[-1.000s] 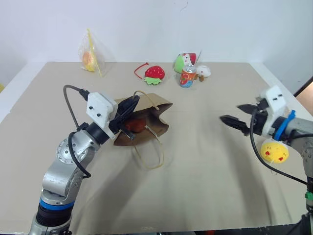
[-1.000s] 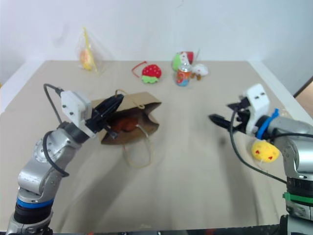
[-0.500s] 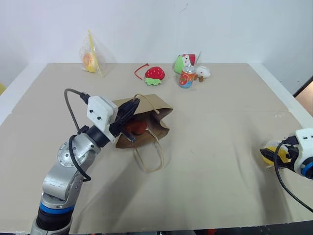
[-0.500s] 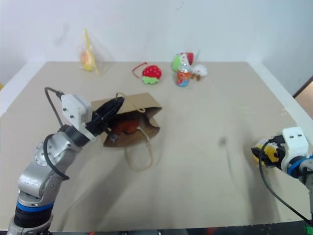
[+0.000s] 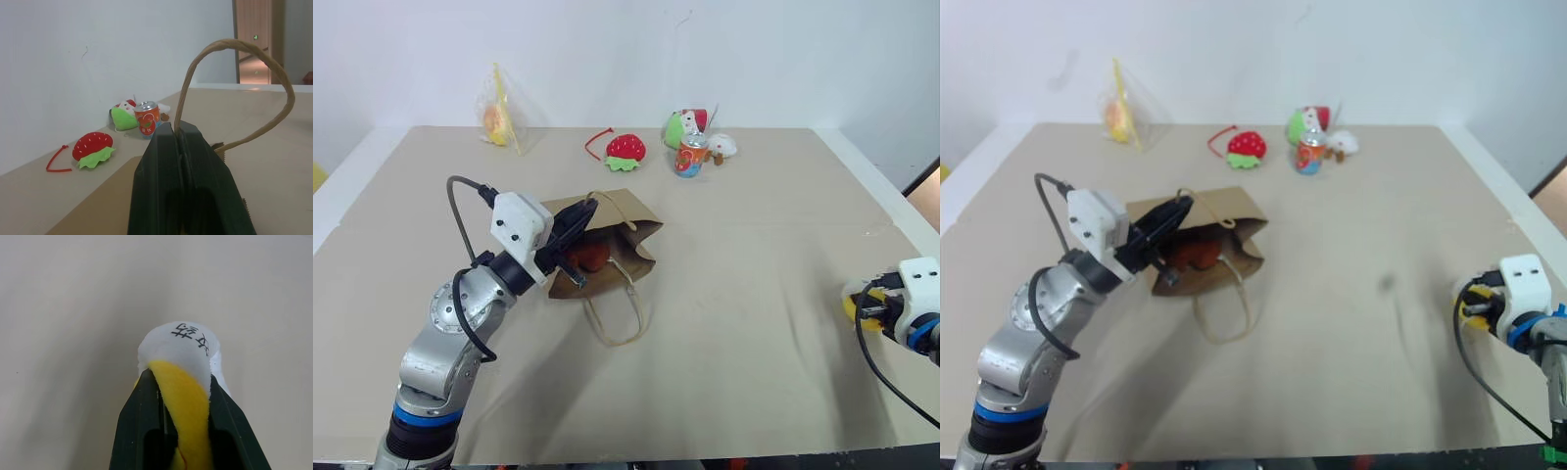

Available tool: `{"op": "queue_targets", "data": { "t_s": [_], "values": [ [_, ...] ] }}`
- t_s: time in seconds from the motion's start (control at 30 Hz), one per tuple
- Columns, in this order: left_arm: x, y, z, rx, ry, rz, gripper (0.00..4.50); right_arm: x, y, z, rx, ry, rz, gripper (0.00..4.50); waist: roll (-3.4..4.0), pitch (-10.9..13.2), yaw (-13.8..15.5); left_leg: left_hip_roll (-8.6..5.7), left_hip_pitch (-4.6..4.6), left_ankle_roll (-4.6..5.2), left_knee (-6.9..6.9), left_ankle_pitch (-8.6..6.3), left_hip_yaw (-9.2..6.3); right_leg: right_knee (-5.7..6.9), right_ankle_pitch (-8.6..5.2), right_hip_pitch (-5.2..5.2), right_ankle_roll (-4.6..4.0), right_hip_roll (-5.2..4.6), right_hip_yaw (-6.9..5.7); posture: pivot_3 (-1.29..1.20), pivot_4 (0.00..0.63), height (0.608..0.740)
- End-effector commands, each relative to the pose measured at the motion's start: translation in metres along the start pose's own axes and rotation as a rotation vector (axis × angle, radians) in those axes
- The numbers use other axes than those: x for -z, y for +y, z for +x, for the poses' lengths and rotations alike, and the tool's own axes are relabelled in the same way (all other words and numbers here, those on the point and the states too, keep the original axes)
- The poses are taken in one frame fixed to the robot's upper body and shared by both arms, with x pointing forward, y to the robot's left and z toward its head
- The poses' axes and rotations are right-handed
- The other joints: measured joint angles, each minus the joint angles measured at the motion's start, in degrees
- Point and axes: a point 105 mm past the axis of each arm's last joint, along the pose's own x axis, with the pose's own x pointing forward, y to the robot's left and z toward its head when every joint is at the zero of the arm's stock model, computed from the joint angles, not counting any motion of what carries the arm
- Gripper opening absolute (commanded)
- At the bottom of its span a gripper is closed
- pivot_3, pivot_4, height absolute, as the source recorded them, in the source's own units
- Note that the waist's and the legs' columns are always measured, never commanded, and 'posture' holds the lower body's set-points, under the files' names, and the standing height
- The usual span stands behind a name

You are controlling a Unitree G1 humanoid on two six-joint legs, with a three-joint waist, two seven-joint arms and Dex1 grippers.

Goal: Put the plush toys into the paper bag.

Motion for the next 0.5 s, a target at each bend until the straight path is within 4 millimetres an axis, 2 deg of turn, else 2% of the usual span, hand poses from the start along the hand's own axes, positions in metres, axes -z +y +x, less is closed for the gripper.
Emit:
{"op": "queue_targets", "data": {
  "t_s": [0.03,0.1,0.17,0.2,0.23,0.3,0.4,0.5],
  "values": [
    [-0.014,0.003,0.001,-0.007,-0.052,0.036,0.00,-0.041,0.046,-0.009,-0.265,-0.106,-0.052,0.17,0.03,0.02,-0.09,0.01,0.01,0.00,0.00,0.00,0.00,0.00,0.00,0.00,0.00,0.01,0.00,0.00,0.150,0.740],
    [-0.016,0.005,0.002,-0.015,-0.061,0.046,0.00,-0.071,0.082,-0.017,-0.450,-0.182,-0.072,0.17,0.07,0.03,-0.43,0.04,0.06,0.00,-0.03,0.00,-0.01,0.01,0.01,-0.01,0.00,0.09,0.02,0.00,0.150,0.740],
    [-0.018,0.009,0.003,-0.030,-0.072,0.060,0.00,-0.102,0.130,-0.027,-0.657,-0.258,-0.110,0.17,0.09,0.08,-1.00,0.07,0.07,0.00,-0.03,0.00,-0.04,0.01,0.01,-0.01,0.00,0.14,0.02,0.00,0.150,0.740],
    [-0.019,0.010,0.004,-0.034,-0.075,0.067,0.00,-0.112,0.150,-0.030,-0.732,-0.283,-0.131,0.17,0.08,0.08,-0.92,0.07,0.09,0.00,-0.03,0.00,-0.22,0.01,0.03,0.03,-0.03,0.37,0.00,0.00,0.150,0.740],
    [-0.021,0.012,0.006,-0.043,-0.082,0.076,0.00,-0.123,0.178,-0.032,-0.823,-0.323,-0.155,0.17,0.05,0.08,-0.91,0.09,0.06,-0.01,-0.04,0.00,-0.30,0.01,0.01,0.06,-0.06,0.40,-0.07,0.00,0.150,0.740],
    [-0.023,0.013,0.008,-0.053,-0.091,0.085,0.00,-0.138,0.217,-0.035,-0.934,-0.371,-0.174,0.17,-0.05,0.11,-1.09,0.18,0.06,-0.03,-0.05,-0.01,-0.47,0.01,-0.06,0.11,-0.17,0.55,-0.12,0.00,0.150,0.740],
    [-0.023,0.012,0.009,-0.057,-0.094,0.087,0.00,-0.148,0.244,-0.033,-0.986,-0.403,-0.203,0.17,-0.02,0.12,-0.89,0.24,-0.08,-0.05,-0.10,-0.02,-0.61,0.01,-0.14,0.04,-0.30,0.57,-0.17,0.00,0.150,0.740],
    [-0.024,0.012,0.008,-0.065,-0.093,0.086,0.00,-0.157,0.262,-0.025,-0.992,-0.435,-0.212,0.17,-0.02,0.12,-0.52,0.20,-0.44,-0.05,-0.12,-0.02,-0.62,0.02,-0.17,-0.29,-0.30,0.42,-0.20,0.00,0.150,0.740]
  ]
}}
